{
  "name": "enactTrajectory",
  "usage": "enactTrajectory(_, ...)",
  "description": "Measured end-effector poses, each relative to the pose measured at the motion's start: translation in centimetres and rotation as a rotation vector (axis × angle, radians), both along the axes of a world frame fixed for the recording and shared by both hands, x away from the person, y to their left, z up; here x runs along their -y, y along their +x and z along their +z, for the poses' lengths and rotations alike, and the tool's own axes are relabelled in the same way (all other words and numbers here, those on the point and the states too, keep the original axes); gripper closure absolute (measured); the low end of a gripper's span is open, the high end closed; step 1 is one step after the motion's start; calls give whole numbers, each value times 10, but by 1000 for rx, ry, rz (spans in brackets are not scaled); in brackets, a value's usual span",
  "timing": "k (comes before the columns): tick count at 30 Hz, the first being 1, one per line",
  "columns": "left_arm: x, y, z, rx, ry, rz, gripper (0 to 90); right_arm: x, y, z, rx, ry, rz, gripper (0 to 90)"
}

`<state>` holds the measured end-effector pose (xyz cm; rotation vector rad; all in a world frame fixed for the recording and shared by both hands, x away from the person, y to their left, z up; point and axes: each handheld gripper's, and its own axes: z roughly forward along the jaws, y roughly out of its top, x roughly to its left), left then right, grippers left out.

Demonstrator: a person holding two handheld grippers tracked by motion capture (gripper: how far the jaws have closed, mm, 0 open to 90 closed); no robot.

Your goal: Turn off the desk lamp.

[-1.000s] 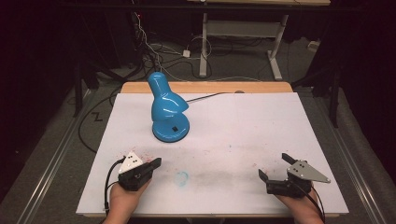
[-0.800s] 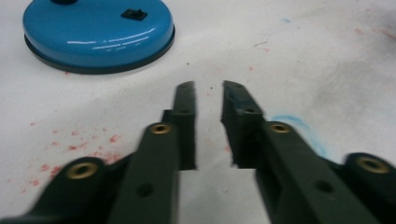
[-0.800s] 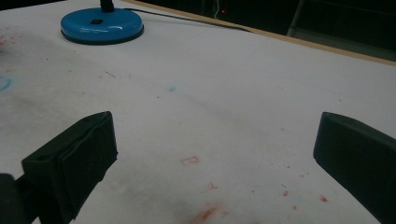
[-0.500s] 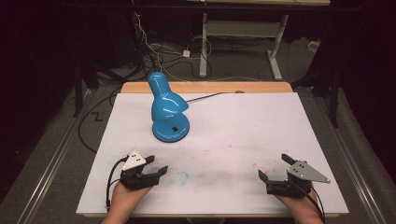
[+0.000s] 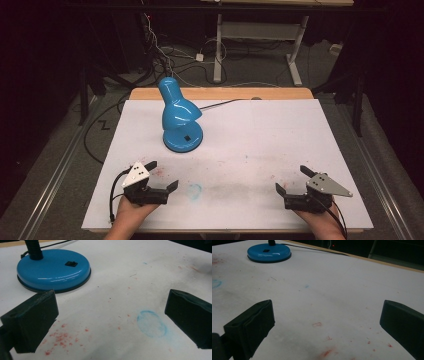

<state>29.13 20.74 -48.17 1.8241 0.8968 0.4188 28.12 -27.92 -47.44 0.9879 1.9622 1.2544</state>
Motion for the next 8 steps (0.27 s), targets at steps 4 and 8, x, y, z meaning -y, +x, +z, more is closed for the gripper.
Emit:
enactTrajectory(4,-1,0,1,3,5,8,0,0,3,-1,-7,1,-3,4)
enactTrajectory(8,1,0,0,2,25,10,0,-1,2,-2,-7,-1,0,4)
